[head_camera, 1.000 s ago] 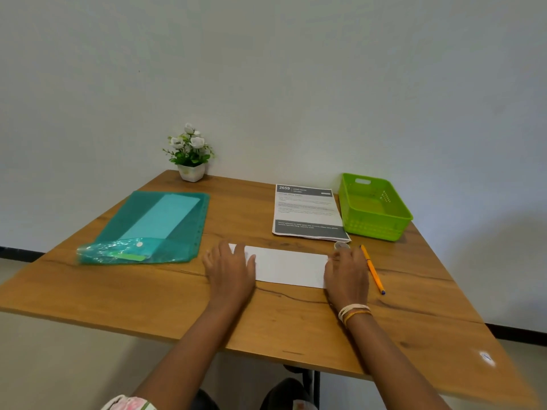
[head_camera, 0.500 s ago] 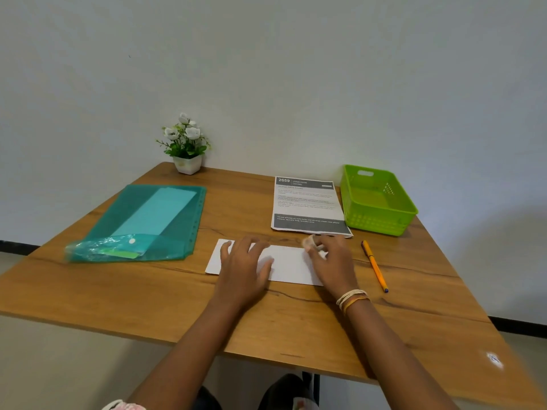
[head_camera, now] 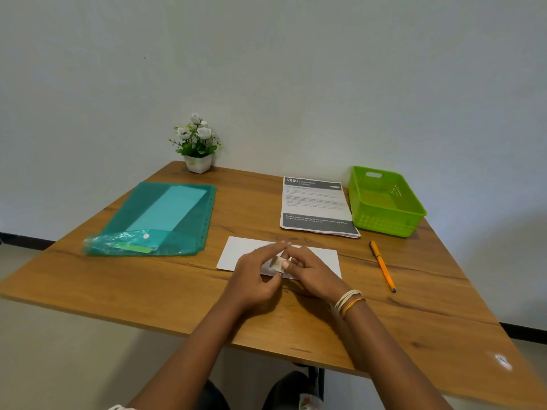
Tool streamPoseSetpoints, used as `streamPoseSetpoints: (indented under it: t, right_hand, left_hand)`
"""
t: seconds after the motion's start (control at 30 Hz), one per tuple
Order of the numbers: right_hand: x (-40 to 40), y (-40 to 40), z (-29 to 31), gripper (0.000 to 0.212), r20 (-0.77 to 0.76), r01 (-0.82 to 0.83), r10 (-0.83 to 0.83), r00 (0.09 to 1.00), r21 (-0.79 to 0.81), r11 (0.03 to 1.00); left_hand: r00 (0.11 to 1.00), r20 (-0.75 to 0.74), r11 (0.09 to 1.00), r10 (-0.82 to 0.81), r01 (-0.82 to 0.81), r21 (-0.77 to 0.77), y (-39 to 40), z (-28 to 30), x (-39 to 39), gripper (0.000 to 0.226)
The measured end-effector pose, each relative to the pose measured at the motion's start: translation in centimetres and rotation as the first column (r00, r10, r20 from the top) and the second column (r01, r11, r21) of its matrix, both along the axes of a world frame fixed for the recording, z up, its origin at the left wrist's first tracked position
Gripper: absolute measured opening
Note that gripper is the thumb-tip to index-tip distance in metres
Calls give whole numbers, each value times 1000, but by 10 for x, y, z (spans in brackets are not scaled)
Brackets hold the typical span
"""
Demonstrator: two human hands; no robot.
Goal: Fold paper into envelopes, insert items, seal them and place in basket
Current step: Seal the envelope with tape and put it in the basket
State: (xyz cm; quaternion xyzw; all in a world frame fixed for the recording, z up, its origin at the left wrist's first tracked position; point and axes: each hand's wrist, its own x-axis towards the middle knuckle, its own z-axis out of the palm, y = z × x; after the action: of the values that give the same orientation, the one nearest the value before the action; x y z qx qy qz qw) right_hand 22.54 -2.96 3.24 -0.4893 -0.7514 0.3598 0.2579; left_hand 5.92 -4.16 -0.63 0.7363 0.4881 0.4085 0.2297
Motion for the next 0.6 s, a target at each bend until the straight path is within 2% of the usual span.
streamPoseSetpoints:
  t: [0.07,0.2,0.3,0.43,0.6]
  right_hand:
    - [2,4,1,13,66,-16,14,998,40,999]
    - [2,3,-1,8,-26,52,-52,998,10,999]
    - [-5,-4,-6,11,-112,123,-113,987,83,989]
    - [-17,-14,-18,24,-180,241,-208,961,188,952]
    - [-26,-23,-21,54,-361,391,-315,878,158,907]
  left_hand:
    - [999,20,1000,27,-26,-11,1,-1,0,49]
    - [994,46,995,101,-101,4,0,0,0,24]
    - [982,110,988,151,-150,-20,1,2,-2,27]
    - [968,174,983,181,-178,-32,0,6,-3,30]
    - [962,177,978,210,-204,-52,2,4,-4,20]
